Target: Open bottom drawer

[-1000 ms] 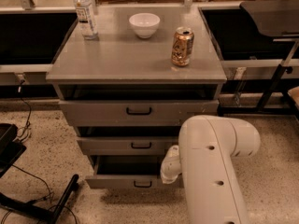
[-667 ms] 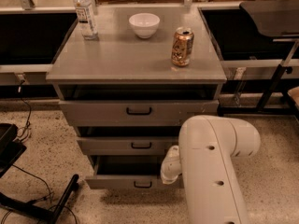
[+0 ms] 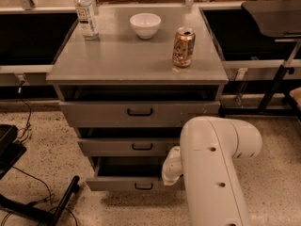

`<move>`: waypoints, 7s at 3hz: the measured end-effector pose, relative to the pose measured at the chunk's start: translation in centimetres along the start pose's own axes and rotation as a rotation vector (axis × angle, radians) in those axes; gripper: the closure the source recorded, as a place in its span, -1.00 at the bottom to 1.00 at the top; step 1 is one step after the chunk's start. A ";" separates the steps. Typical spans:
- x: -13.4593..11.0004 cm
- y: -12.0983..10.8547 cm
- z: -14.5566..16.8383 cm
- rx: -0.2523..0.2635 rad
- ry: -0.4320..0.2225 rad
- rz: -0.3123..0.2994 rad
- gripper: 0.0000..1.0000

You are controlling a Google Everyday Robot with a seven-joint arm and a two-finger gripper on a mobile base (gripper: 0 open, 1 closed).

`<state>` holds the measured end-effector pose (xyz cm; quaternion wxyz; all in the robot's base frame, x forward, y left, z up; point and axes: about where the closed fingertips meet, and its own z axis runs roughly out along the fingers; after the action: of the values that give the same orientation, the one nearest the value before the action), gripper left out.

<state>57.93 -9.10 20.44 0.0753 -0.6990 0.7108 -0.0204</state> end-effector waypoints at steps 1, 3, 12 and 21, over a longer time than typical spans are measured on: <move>0.0 0.0 0.0 0.000 0.000 0.000 -0.77; 0.0 0.0 0.0 0.000 0.000 0.000 -1.00; 3.1 9.9 0.0 -0.205 0.086 0.065 1.00; 5.1 18.5 -1.4 -0.366 0.042 0.167 1.00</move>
Offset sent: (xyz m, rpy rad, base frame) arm 0.0000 0.0000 0.0000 0.0000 0.0000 0.0000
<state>39.33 -13.88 18.93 -0.0667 -0.6389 0.7597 0.1010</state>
